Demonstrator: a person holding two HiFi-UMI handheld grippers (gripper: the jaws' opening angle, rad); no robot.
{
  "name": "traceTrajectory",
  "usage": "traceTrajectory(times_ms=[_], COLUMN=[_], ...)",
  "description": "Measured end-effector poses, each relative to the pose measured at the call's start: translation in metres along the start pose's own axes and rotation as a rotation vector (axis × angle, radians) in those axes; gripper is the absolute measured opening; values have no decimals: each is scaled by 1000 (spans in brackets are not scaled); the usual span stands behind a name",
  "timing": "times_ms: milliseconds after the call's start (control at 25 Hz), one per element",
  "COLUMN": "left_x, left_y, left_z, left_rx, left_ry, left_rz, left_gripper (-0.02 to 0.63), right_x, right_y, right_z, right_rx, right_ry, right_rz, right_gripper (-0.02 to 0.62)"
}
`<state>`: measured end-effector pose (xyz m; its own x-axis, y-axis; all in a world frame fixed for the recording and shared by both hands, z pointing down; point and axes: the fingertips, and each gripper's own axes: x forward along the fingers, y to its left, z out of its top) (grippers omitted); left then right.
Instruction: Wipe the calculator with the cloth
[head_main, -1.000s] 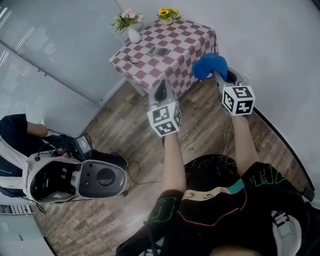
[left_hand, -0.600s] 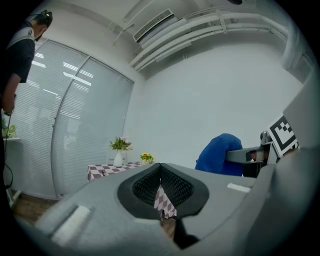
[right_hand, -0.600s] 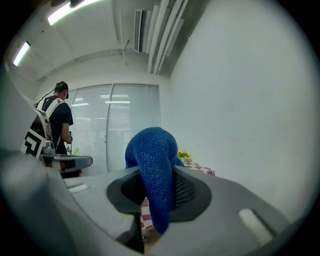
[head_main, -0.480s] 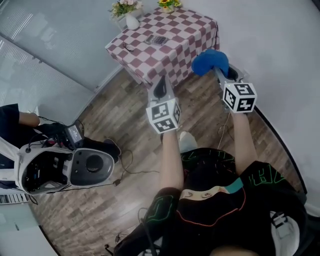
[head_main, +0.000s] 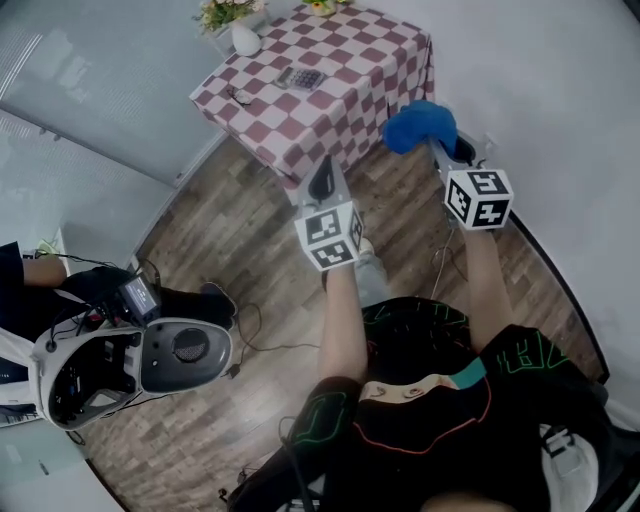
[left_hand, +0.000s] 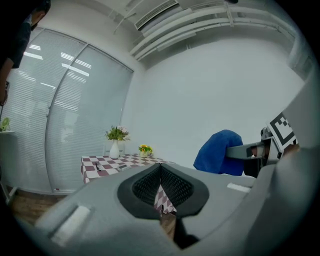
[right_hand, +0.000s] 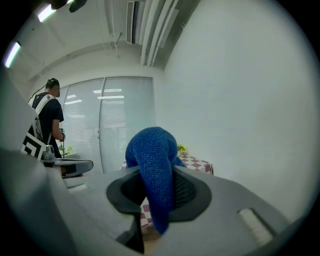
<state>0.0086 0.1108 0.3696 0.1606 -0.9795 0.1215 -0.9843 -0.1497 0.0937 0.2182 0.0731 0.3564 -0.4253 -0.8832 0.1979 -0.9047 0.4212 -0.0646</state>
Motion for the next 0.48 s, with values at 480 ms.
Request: traceTrajectory(times_ms=[480], left_x=[116], left_y=[49], left_z=[-34], left_rx=[-51], left_ry=[137], left_rz=[8], left_gripper=[9], right_x=[120], right_y=[-18], right_z=[-9], right_rx=[-2], right_ry=[120], right_rz=[8], right_gripper=[97])
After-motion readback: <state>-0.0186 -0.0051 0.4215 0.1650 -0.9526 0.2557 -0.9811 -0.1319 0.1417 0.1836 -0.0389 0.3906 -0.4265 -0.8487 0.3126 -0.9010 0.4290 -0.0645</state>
